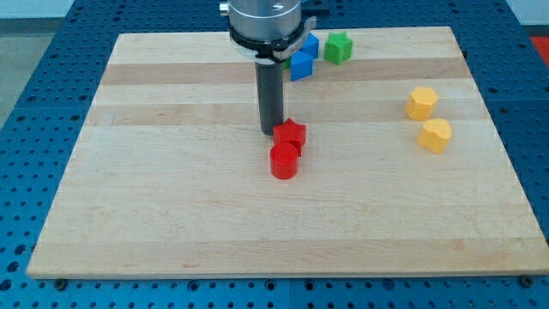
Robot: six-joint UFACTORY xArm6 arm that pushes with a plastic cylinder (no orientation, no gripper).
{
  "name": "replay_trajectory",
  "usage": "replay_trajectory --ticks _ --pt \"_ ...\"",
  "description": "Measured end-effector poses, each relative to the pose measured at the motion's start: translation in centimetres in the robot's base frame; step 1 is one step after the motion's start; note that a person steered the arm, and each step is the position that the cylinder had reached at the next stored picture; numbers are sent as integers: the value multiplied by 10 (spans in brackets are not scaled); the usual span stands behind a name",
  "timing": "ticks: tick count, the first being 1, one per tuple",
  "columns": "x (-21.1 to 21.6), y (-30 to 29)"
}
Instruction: Move the red star bottom left to the yellow hexagon
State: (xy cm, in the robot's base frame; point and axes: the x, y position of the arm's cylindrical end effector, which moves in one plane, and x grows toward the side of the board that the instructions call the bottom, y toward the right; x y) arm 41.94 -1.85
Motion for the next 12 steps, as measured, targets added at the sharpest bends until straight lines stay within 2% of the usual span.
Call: replay_trajectory --ticks 1,3,5,6,7,10,12 --pt "0 0" --pt "-6 -55" --pt "41 -57" --pt "41 -57" --pt "39 -35" --pt "16 84" --pt "5 115"
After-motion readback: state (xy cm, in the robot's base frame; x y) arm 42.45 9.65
